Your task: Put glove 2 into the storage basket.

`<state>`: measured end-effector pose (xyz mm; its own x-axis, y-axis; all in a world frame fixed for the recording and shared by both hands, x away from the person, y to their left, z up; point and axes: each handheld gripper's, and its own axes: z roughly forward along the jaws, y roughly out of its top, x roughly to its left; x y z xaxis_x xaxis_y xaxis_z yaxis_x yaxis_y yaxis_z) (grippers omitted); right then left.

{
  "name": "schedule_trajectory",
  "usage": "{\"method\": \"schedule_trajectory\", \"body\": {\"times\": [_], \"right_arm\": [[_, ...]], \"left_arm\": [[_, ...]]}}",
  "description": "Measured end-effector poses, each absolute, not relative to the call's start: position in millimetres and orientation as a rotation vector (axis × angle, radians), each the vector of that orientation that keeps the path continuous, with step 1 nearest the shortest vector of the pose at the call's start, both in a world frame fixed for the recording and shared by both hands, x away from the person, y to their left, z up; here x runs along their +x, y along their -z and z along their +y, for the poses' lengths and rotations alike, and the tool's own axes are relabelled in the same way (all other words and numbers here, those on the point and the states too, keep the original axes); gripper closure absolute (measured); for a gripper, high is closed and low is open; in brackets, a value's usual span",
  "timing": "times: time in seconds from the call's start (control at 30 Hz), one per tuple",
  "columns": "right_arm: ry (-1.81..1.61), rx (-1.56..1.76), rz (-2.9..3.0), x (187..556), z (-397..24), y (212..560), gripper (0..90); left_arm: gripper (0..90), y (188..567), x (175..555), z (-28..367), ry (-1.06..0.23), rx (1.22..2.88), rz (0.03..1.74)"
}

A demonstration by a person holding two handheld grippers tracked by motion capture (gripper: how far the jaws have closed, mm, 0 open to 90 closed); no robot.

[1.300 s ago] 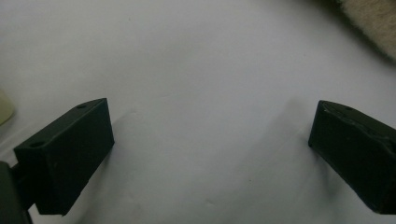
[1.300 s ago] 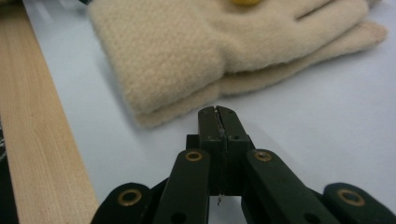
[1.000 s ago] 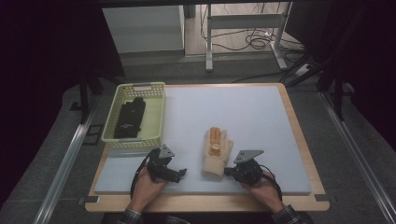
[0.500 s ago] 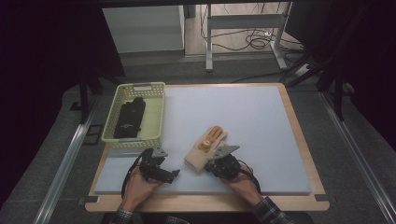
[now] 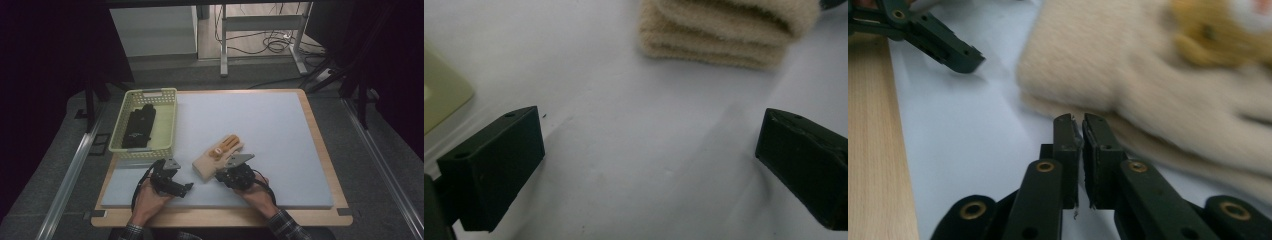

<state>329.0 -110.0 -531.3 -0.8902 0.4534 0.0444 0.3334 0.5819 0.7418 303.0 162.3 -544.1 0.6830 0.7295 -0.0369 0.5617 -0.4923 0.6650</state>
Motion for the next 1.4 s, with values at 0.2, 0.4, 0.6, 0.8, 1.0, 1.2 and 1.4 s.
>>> {"method": "schedule_trajectory", "body": {"times": [0.2,0.4,0.6,0.8,1.0,1.2,1.4], "right_arm": [[-1.167,0.731,2.589,330.4,-145.7,525.3,74.3],[-1.104,0.814,2.509,334.0,-185.1,523.3,63.8],[-1.038,0.951,2.418,341.2,-229.4,528.3,48.5],[-0.99,1.086,2.327,347.9,-265.8,528.6,27.9],[-0.98,1.163,2.295,353.2,-279.2,529.5,18.5],[-0.964,1.145,2.291,352.4,-277.7,530.4,18.3],[-0.965,1.144,2.288,352.2,-277.7,530.6,18.3]], "left_arm": [[0.0,544.0,304.2,155.4,-0.319,2.237,0.971],[0.0,543.7,305.3,148.9,-0.32,2.242,0.953],[0.0,543.2,306.2,144.3,-0.306,2.243,0.936],[0.0,539.0,309.5,137.9,-0.307,2.245,0.913],[0.0,530.2,317.3,125.3,-0.309,2.262,0.886],[0.0,522.3,332.6,112.4,-0.256,2.264,0.894],[0.0,512.2,351.9,91.9,-0.219,2.287,0.877]]}}
